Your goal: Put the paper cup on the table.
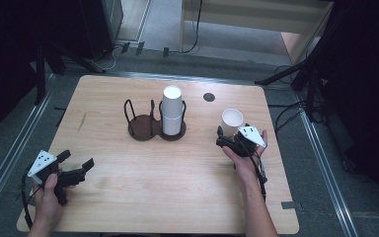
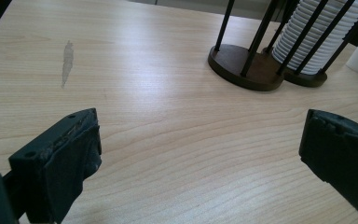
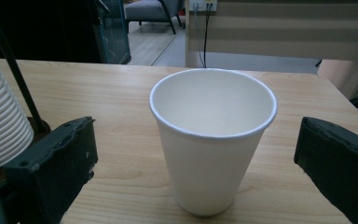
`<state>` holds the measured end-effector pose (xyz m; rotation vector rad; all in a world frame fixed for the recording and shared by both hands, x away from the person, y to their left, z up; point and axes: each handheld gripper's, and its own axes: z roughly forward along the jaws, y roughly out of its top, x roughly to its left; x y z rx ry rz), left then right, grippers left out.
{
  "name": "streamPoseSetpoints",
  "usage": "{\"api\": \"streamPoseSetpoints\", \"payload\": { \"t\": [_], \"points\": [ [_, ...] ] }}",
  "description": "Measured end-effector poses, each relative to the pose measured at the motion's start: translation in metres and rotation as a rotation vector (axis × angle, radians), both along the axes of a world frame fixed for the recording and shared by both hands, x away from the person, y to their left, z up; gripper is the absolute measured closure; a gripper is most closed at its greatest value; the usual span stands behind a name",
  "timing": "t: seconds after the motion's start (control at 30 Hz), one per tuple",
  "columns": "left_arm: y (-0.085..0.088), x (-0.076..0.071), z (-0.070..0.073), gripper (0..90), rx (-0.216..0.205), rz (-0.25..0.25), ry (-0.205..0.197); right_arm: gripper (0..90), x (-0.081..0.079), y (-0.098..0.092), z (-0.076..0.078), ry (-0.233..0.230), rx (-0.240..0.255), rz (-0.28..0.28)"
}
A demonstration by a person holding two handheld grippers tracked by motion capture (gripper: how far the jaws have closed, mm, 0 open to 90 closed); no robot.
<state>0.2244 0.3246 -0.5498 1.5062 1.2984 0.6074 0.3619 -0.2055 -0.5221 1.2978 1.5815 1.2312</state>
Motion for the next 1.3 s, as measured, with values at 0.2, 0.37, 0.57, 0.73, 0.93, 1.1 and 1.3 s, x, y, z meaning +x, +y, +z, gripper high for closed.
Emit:
{"api": "streamPoseSetpoints", "payload": {
  "t": [0.2,0.37,0.57,0.73,0.93,1.1,1.3],
  "points": [
    [-0.001,0.000,0.000,0.0,0.005,-0.002,-0.001,0.0,-0.014,-0.003,0.003,-0.007,-0.003,0.018],
    [-0.001,0.000,0.000,0.0,0.006,-0.002,0.000,0.0,-0.022,-0.006,0.004,-0.012,-0.004,0.021],
    [-0.002,0.000,0.000,0.0,0.006,-0.002,0.000,0.0,-0.036,-0.015,0.008,-0.017,-0.003,0.024],
    [-0.002,0.000,0.000,0.0,0.013,-0.003,0.000,0.0,-0.047,-0.025,0.009,-0.024,-0.016,0.022],
    [-0.002,0.000,0.000,0.0,0.013,-0.003,0.001,0.0,-0.057,-0.034,0.010,-0.023,-0.015,0.017],
    [-0.002,0.000,0.000,0.0,0.011,-0.002,0.000,0.0,-0.063,-0.041,0.011,-0.028,-0.017,0.008],
    [-0.002,0.000,0.000,0.0,0.011,-0.001,0.001,0.0,-0.074,-0.054,0.008,-0.022,-0.017,-0.010]
  ]
}}
